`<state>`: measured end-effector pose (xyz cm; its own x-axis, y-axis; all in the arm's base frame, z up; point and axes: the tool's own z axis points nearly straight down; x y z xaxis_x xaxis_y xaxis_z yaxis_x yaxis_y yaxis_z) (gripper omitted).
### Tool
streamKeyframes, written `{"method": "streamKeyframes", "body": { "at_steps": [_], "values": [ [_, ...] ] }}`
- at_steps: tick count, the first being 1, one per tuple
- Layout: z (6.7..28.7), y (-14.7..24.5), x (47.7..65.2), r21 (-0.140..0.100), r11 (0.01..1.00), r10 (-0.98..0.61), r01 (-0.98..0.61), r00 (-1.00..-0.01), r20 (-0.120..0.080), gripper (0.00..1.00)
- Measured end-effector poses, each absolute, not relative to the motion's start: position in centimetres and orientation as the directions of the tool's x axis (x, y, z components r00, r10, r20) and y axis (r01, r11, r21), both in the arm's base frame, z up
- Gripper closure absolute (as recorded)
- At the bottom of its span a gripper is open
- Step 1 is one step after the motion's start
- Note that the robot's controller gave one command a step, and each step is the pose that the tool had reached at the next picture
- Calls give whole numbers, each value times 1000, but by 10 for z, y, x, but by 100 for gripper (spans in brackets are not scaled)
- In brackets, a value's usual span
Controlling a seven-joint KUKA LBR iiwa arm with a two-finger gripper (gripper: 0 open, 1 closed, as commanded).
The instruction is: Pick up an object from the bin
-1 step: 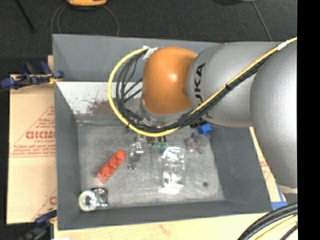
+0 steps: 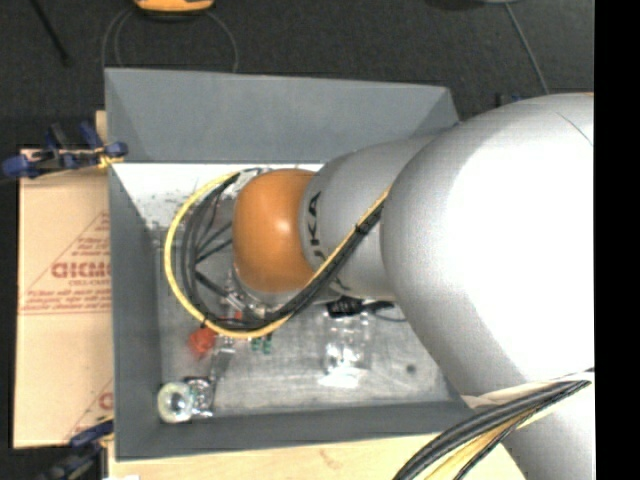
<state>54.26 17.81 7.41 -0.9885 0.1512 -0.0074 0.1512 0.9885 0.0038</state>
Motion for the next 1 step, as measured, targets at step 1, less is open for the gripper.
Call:
{"method": "streamKeyframes", "body": {
  "at_steps": [1],
  "values": [
    [78, 178, 545, 6, 988, 153, 153, -988, -13, 100]
  ]
}}
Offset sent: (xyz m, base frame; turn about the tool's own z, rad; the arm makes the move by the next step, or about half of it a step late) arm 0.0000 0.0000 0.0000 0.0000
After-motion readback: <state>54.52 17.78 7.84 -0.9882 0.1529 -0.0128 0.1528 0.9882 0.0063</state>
